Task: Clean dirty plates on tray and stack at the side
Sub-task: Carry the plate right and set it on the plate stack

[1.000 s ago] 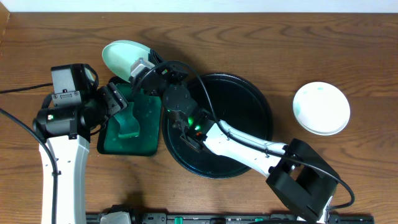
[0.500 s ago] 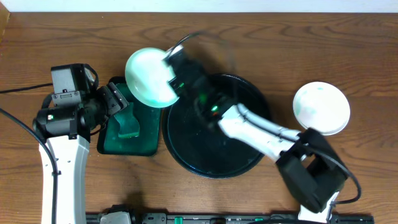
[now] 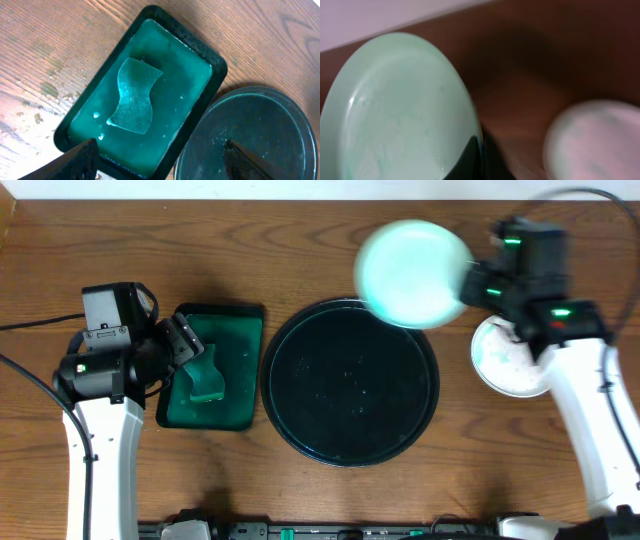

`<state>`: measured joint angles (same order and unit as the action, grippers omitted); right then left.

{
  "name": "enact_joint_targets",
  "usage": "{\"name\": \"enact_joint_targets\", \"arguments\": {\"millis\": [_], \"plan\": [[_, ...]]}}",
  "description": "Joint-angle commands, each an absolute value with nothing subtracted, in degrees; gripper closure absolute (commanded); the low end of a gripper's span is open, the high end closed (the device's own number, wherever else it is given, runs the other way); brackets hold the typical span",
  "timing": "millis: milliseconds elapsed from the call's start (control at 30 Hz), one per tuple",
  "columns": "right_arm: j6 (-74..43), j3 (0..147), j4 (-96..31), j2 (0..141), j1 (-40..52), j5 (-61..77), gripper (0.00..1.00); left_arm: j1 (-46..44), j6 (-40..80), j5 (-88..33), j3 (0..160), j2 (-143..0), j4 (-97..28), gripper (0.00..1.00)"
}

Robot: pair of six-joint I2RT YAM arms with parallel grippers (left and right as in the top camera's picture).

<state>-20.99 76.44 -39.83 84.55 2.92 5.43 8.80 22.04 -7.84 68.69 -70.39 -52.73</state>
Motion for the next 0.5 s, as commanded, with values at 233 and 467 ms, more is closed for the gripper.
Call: {"name": "enact_joint_targets", "arguments": {"millis": [233,467], "plan": [[-20.8,67.5,-47.4,92.8,-24.3,9.2,0.99,8.9,21.6,-8.4,70.0,-70.4,-52.9,0.2],[-20.7,65.1,-44.9,95.5,-31.7,12.9,0.74,8.9,21.6,-8.4,70.0,-70.4,-52.9,0.2]]}}
